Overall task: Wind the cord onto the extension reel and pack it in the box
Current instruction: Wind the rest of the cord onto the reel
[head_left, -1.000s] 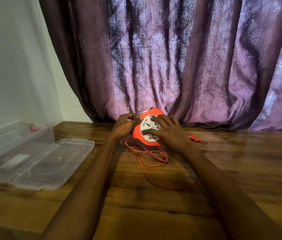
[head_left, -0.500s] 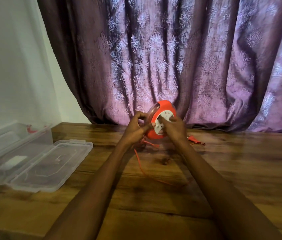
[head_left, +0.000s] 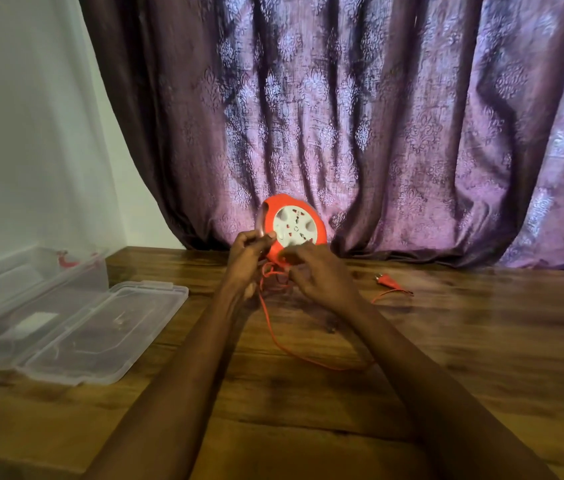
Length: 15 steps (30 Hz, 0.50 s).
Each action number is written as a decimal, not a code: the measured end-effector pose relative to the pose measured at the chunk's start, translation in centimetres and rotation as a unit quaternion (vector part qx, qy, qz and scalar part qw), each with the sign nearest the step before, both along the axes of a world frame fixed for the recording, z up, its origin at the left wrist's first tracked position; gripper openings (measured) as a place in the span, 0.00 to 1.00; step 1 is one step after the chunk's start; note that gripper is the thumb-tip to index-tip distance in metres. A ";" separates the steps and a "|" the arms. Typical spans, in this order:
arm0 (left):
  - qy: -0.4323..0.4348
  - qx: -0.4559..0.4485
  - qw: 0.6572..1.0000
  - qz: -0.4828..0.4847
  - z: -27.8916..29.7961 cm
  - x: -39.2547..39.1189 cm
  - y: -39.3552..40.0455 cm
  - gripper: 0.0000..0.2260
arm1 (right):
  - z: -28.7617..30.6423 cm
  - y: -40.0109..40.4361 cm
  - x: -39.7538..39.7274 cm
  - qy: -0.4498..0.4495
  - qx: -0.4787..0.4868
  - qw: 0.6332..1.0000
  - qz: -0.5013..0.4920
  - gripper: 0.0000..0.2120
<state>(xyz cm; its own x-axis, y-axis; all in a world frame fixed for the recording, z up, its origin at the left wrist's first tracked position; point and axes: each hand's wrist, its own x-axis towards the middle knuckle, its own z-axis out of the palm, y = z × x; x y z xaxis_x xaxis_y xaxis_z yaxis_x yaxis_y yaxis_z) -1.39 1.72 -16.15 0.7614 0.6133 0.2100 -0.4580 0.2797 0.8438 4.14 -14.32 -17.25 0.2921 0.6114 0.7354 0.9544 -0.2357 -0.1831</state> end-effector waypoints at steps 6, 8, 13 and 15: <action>0.014 -0.009 1.000 -0.006 0.3 -0.3 0.2 0.12 | -0.3 1.0 -0.9 -0.121 -0.106 0.986 -0.053 0.19; 0.016 -0.015 1.000 -0.021 0.5 -0.4 -0.1 0.14 | -0.3 0.8 -0.9 -0.121 -0.090 0.986 -0.065 0.19; 0.025 -0.020 0.999 -0.034 0.7 -0.1 -0.7 0.14 | -0.4 0.3 -1.0 -0.144 -0.038 0.985 -0.082 0.11; 0.024 -0.029 0.999 -0.030 0.7 -0.1 -0.4 0.11 | -0.4 0.1 -0.6 -0.153 -0.036 0.986 -0.058 0.09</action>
